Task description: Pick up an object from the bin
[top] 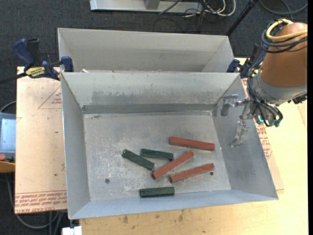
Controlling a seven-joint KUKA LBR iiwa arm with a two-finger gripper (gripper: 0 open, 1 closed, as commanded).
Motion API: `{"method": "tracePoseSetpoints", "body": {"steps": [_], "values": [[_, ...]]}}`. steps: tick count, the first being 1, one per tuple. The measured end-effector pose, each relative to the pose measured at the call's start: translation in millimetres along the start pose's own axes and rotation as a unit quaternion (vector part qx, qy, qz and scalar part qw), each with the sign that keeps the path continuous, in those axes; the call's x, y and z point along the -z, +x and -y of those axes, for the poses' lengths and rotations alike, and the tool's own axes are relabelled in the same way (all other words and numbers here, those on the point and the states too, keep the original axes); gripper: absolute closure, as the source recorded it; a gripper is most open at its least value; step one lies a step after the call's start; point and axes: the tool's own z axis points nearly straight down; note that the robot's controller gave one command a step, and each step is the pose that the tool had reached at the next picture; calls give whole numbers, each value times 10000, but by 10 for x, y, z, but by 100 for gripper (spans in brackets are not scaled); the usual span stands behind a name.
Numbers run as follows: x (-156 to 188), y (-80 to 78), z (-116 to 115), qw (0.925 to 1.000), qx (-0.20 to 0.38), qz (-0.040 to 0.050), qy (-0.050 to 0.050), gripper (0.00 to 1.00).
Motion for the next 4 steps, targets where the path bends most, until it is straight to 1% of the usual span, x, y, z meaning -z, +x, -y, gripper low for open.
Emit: {"method": "tracePoseSetpoints", "body": {"steps": [1,2,3,4], "values": [[-1553,-68,-1045,9941,1087,5,-9,0],[-1202,-141,-772,9986,522,53,7,0],[-1217,-107,-761,9995,305,33,1,0],[-1529,772,-1006,10000,1,15,-4,0]]}}
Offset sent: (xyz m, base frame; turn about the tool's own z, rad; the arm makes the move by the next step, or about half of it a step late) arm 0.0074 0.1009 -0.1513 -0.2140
